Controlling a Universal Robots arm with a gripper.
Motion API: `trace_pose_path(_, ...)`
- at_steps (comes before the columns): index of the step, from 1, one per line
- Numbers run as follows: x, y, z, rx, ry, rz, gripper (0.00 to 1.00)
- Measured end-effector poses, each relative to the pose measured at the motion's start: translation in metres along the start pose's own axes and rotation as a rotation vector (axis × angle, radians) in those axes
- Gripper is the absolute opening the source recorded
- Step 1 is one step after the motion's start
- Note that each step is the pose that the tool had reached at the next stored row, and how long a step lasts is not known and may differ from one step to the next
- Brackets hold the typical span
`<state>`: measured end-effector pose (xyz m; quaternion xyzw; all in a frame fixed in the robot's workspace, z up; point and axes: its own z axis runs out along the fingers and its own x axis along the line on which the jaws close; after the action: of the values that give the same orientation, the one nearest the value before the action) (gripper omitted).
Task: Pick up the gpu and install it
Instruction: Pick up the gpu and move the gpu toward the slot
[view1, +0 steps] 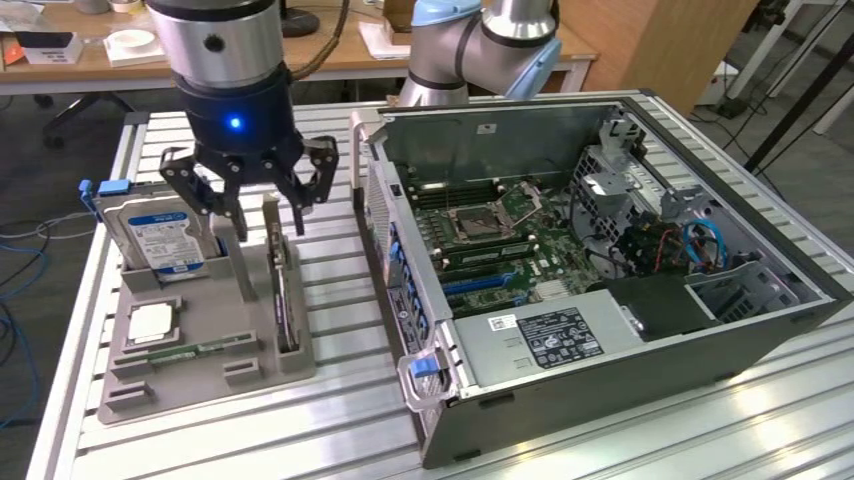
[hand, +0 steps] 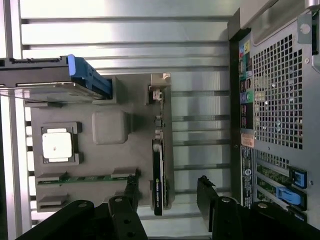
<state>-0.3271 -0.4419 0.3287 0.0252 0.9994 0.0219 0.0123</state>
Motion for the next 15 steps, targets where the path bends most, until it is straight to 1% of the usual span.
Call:
trace_pose_path(2,0.0,-0.0029,0.0035,0.0,-0.0001,0.0,0.59)
trace_pose_path(5,0.0,-0.005,0.0084,-0.0001,-0.0001,0.0,0.59)
trace_pose_path(15,0.0,-0.0071,0.0265,0.0,-0.0001,0.0,0.59)
